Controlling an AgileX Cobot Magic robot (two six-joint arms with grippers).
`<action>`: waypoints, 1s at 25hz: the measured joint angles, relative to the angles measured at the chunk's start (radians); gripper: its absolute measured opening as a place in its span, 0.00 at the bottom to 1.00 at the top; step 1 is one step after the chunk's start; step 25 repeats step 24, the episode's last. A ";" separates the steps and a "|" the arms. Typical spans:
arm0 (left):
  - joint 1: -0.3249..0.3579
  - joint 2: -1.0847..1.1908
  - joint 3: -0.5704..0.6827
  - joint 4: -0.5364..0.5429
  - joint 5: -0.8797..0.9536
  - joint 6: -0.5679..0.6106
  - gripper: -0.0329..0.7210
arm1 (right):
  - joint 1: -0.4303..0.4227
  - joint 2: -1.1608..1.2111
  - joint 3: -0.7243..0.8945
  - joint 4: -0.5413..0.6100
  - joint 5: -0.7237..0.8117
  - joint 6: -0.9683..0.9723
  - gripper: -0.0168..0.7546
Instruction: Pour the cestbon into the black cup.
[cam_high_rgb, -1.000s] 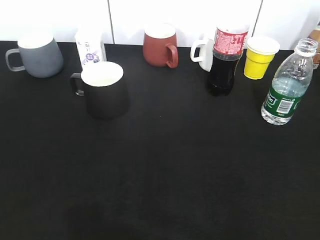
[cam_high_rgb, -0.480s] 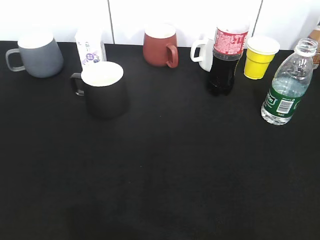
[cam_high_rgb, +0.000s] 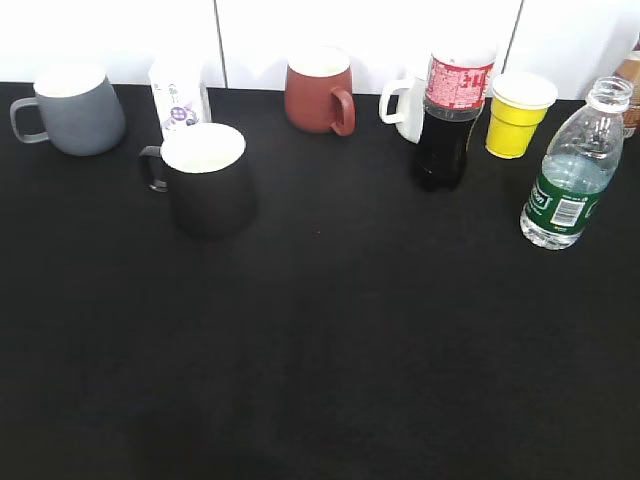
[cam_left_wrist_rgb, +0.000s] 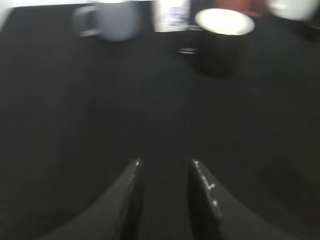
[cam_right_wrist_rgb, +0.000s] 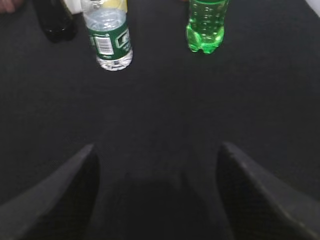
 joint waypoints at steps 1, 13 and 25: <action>0.043 0.000 0.000 0.000 0.000 0.000 0.36 | -0.018 0.000 0.000 0.000 0.000 0.000 0.74; 0.292 0.000 0.000 0.000 0.000 0.000 0.36 | -0.039 0.000 0.000 0.000 0.000 0.000 0.74; 0.292 0.000 0.000 -0.001 0.000 0.000 0.35 | -0.039 0.000 0.000 0.000 0.000 0.000 0.74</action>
